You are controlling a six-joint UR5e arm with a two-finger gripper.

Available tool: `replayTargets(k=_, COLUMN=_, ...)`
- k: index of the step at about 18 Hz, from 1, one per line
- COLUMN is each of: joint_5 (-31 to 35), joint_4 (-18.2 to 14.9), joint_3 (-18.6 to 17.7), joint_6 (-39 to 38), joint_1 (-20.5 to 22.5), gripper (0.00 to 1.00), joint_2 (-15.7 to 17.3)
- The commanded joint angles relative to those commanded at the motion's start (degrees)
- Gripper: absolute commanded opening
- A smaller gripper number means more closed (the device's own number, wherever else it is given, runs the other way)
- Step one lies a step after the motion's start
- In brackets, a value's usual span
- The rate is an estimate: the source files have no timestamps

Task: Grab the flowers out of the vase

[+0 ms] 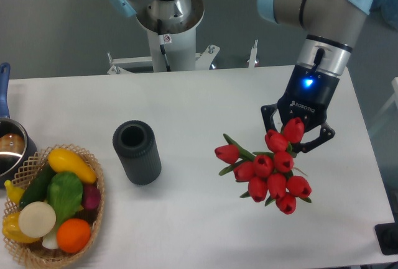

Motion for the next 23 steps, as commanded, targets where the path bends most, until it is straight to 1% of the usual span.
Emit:
replayTargets(k=1, joint_5=1.8, joint_4=-2.5, joint_3=1.5, joint_6=0.0, joint_1=-0.1, gripper=0.06, joint_2=-0.1)
replayTargets(k=2, joint_5=3.5, joint_4=-3.9, joint_3=2.7, joint_6=0.0, joint_1=-0.3, gripper=0.06, joint_2=-0.3)
replayTargets(k=4, joint_5=7.0, joint_4=-5.4, joint_3=4.0, joint_6=0.0, joint_1=-0.4, gripper=0.06, joint_2=-0.5)
replayTargets(k=7, joint_5=11.5, joint_4=-5.5, joint_3=5.0, joint_6=0.0, joint_1=-0.6, gripper=0.08, joint_2=-1.3)
replayTargets(k=10, joint_5=19.4, joint_4=-5.3, joint_3=5.6, joint_6=-0.1, joint_1=-1.7, gripper=0.09, joint_2=-2.5)
replayTargets(k=12, joint_5=22.4, joint_4=-6.1, joint_3=5.9, joint_6=0.0, joint_1=-2.4, gripper=0.09, joint_2=-3.9)
replayTargets(k=15, joint_5=27.3, joint_4=-6.3, joint_3=6.4, joint_6=0.2, joint_1=-2.5, gripper=0.10, joint_2=-6.0)
replayTargets(k=18, joint_5=29.8, joint_4=-7.4, joint_3=7.6, joint_6=1.1, joint_1=-1.4, gripper=0.09, joint_2=-7.2)
replayTargets(k=21, joint_5=34.4, joint_4=-7.6, joint_3=7.0, joint_6=5.3, joint_1=-1.0, gripper=0.12, joint_2=-7.5)
replayTargets(k=23, joint_5=35.2, joint_4=-7.7, joint_3=6.7, joint_6=5.9, joint_1=-0.9, gripper=0.12, joint_2=-7.6)
